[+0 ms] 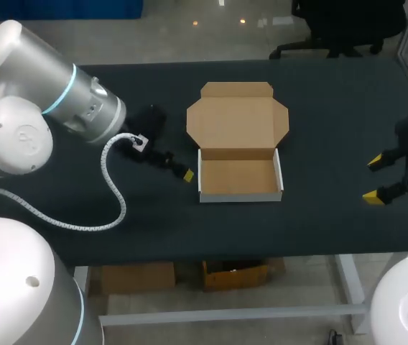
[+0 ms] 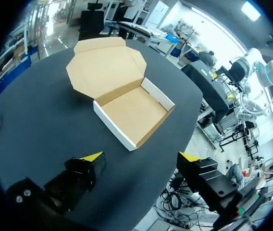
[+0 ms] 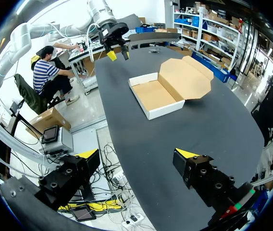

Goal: Assemble the packaging by folding the flat box into shape, placing the metal phone stand inside, and closing the box properly

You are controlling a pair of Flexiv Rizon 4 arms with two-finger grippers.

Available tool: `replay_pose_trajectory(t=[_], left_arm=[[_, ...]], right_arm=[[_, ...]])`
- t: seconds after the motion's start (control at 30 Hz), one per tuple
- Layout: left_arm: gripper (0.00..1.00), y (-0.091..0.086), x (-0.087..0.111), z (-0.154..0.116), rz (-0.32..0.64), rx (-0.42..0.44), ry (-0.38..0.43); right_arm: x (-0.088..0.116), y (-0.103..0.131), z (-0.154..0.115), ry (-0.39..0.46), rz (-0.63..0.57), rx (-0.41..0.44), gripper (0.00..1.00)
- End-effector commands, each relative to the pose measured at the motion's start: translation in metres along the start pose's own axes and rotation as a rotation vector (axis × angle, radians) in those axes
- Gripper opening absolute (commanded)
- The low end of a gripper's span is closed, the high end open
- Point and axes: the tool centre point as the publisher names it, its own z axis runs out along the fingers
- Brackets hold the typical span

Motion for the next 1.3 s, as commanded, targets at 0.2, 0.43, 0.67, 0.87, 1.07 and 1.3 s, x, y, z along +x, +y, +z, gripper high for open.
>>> replay_pose_trajectory(t=[0.2, 0.43, 0.67, 0.87, 1.07, 1.3], left_arm=[[1.00, 0.020, 0.013, -0.033, 0.039, 0.018, -0.019], [1.00, 0.027, 0.028, -0.051, 0.040, 0.019, -0.011], [1.00, 0.032, 0.038, -0.063, -0.035, -0.001, -0.046], [1.00, 0.034, 0.044, -0.073, -0.118, -0.001, -0.082], [1.00, 0.033, 0.049, -0.082, -0.211, -0.024, -0.086], [1.00, 0.033, 0.057, -0.095, -0.330, -0.050, -0.082]], right_arm=[[0.000, -0.001, -0.001, 0.002, -0.001, -0.004, 1.00], [0.000, -0.001, -0.003, 0.002, 0.010, -0.003, 1.00], [0.006, -0.007, -0.021, 0.003, 0.168, -0.006, 1.00], [0.015, -0.017, -0.040, 0.003, 0.305, 0.000, 1.00], [0.025, -0.022, -0.059, 0.001, 0.408, 0.000, 1.00], [0.041, -0.023, -0.081, 0.001, 0.495, 0.000, 1.00]])
